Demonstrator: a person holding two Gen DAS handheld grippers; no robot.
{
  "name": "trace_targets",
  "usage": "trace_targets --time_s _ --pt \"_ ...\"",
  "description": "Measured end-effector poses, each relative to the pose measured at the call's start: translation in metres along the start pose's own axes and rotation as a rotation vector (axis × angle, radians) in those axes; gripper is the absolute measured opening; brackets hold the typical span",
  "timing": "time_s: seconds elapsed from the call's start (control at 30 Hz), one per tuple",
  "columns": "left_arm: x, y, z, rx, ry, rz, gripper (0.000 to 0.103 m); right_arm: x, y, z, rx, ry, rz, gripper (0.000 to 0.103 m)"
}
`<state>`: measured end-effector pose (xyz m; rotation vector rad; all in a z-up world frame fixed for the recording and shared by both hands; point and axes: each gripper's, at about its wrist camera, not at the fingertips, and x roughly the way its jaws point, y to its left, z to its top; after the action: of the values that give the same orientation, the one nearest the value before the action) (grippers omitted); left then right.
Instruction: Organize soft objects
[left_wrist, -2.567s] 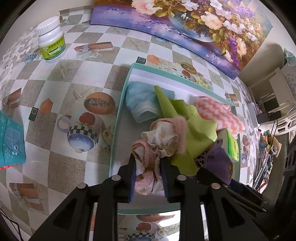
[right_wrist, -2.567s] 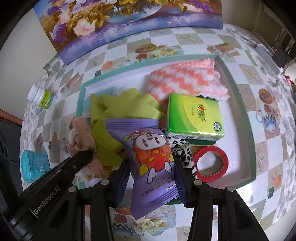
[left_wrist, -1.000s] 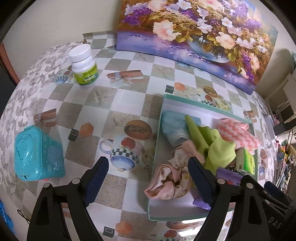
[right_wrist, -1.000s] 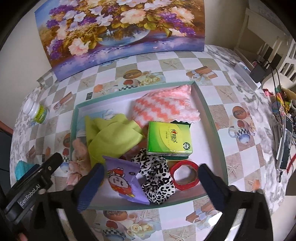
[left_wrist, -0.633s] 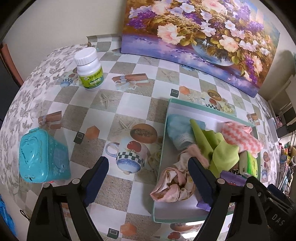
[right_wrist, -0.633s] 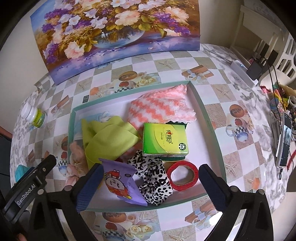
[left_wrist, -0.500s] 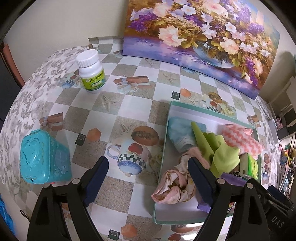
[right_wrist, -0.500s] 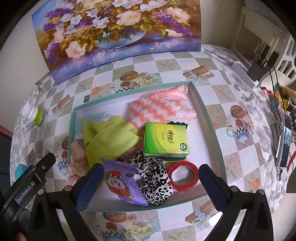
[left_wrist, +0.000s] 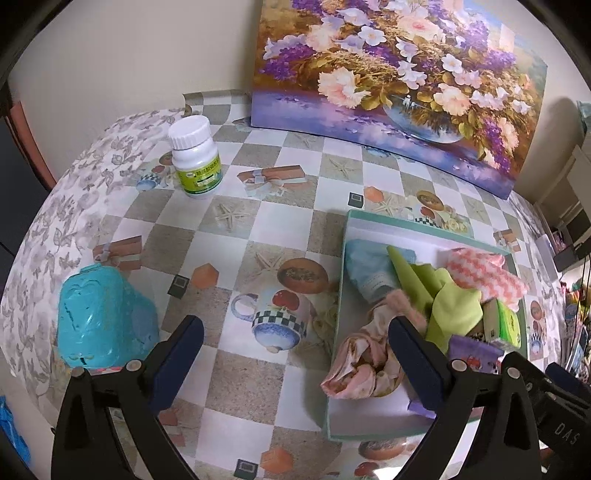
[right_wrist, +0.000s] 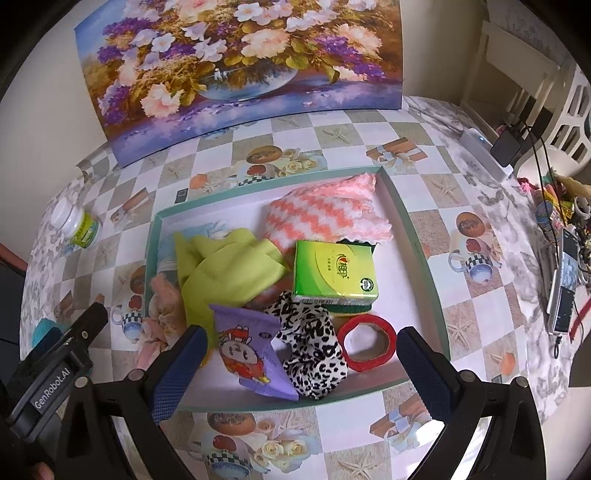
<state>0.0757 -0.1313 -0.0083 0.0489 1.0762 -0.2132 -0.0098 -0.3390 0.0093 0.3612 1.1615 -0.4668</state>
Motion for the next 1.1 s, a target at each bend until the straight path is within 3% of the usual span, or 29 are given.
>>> trace_targets --time_s 0.3,0.63,1.1 --pt "-0.014 -0.001 -0.027 0.096 0.005 0.001 0.100 -0.009 0.004 -0.024 -0.032 -0.014 -0.012 0.103" --pt "-0.025 0.009 -0.053 0.115 0.009 0.013 0.100 -0.016 0.008 -0.053 -0.073 -0.024 -0.025 0.103" --pt "-0.059 0.022 -0.068 0.105 -0.047 0.045 0.100 -0.035 0.012 -0.079 -0.106 -0.080 -0.030 0.103"
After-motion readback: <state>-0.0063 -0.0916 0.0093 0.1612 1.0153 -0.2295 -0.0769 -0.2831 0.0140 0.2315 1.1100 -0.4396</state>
